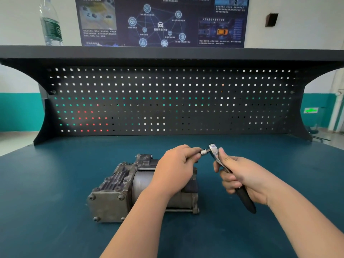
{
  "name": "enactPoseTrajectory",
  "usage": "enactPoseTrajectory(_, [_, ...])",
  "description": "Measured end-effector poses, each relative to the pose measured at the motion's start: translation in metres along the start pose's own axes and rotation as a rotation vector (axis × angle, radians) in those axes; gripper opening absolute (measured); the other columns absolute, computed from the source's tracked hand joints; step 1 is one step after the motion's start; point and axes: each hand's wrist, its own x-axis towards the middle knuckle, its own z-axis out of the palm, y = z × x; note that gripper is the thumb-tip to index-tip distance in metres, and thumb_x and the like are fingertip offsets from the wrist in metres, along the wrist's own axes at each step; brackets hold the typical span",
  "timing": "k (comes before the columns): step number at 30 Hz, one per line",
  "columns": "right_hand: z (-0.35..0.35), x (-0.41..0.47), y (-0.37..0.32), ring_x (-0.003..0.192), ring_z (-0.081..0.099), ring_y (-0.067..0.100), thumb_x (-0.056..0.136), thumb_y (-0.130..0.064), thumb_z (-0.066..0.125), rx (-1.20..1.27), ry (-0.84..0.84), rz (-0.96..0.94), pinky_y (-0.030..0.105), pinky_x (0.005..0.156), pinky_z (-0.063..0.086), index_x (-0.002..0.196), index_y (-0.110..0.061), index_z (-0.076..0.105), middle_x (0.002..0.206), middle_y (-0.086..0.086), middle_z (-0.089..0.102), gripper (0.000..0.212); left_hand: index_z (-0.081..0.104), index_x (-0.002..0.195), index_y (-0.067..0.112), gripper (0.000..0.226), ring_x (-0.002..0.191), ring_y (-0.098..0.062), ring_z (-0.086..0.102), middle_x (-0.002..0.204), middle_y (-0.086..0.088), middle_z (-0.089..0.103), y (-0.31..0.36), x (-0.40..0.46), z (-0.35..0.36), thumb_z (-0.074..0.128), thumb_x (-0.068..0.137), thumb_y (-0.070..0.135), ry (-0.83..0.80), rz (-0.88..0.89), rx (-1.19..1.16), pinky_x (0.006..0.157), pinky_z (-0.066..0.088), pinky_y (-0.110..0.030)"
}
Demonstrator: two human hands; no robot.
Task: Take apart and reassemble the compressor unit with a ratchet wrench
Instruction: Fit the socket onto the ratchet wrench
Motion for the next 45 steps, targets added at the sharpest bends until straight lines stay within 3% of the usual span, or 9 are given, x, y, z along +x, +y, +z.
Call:
enactPoseTrajectory(6, [-0.004,-0.003,-0.001,0.039,0.020,0.010,0.076,-0.069,0.046,-0.040,-0.011,0.042,0.023,0.042,0.031,0.072,-0.015,0.055,0.050,-0.004,0.025,0.055,0.065,0.107,0.032,0.022,0.085,-0.011,0.055,0.088,0.010,0.060,0.007,0.000,-0.004,0.047,0.096,0.029,-0.071,0.010,0.186,0.075,0.048,-0.037])
enactPoseTrajectory(12, [0.001,-0.005,-0.003,0.038,0.020,0.009,0.074,-0.070,0.048,0.085,-0.044,0.050,0.022,0.041,0.029,0.065,-0.019,0.057,0.049,-0.005,0.026,0.053,0.066,0.106,0.032,0.021,0.086,-0.013,0.056,0.087,0.011,0.062,0.016,0.000,-0.005,0.047,0.095,0.030,-0.021,-0.027,0.157,0.074,0.048,-0.034])
enactPoseTrajectory(18, [-0.003,-0.008,-0.004,0.038,0.019,0.009,0.073,-0.072,0.046,0.061,-0.060,0.086,0.022,0.040,0.029,0.058,-0.019,0.051,0.049,-0.005,0.024,0.056,0.064,0.102,0.031,0.022,0.085,-0.013,0.053,0.090,0.007,0.062,0.020,-0.003,0.002,0.043,0.097,0.030,0.006,-0.019,0.258,0.069,0.046,-0.032])
enactPoseTrajectory(29, [0.004,-0.006,-0.004,0.038,0.017,0.010,0.081,-0.069,0.035,0.024,-0.031,0.021,0.024,0.044,0.026,0.063,-0.017,0.041,0.049,-0.003,0.022,0.056,0.064,0.097,0.029,0.022,0.081,-0.015,0.052,0.085,0.006,0.060,0.023,-0.003,0.007,0.042,0.097,0.031,0.068,-0.071,0.289,0.065,0.044,-0.030])
enactPoseTrajectory(38, [0.004,-0.004,-0.002,0.038,0.019,0.010,0.080,-0.070,0.036,0.044,-0.040,0.016,0.023,0.043,0.029,0.061,-0.018,0.041,0.050,-0.004,0.022,0.056,0.065,0.093,0.025,0.020,0.081,-0.020,0.057,0.083,0.004,0.063,0.020,-0.004,0.009,0.045,0.094,0.030,0.054,-0.114,0.164,0.072,0.050,-0.041])
enactPoseTrajectory(43, [0.004,-0.003,-0.003,0.038,0.020,0.010,0.074,-0.070,0.043,0.033,0.065,-0.090,0.022,0.043,0.028,0.064,-0.017,0.044,0.047,-0.006,0.024,0.054,0.067,0.094,0.027,0.018,0.083,-0.019,0.058,0.082,0.006,0.065,0.020,-0.002,0.006,0.049,0.094,0.029,0.085,-0.086,0.094,0.075,0.050,-0.041])
enactPoseTrajectory(45, [-0.009,0.000,-0.006,0.036,0.020,0.008,0.075,-0.069,0.046,0.241,0.176,-0.158,0.022,0.043,0.026,0.066,-0.017,0.045,0.046,-0.008,0.022,0.053,0.067,0.099,0.029,0.019,0.086,-0.019,0.058,0.086,0.007,0.066,0.020,-0.001,0.002,0.049,0.094,0.030,0.118,-0.111,0.114,0.077,0.050,-0.040])
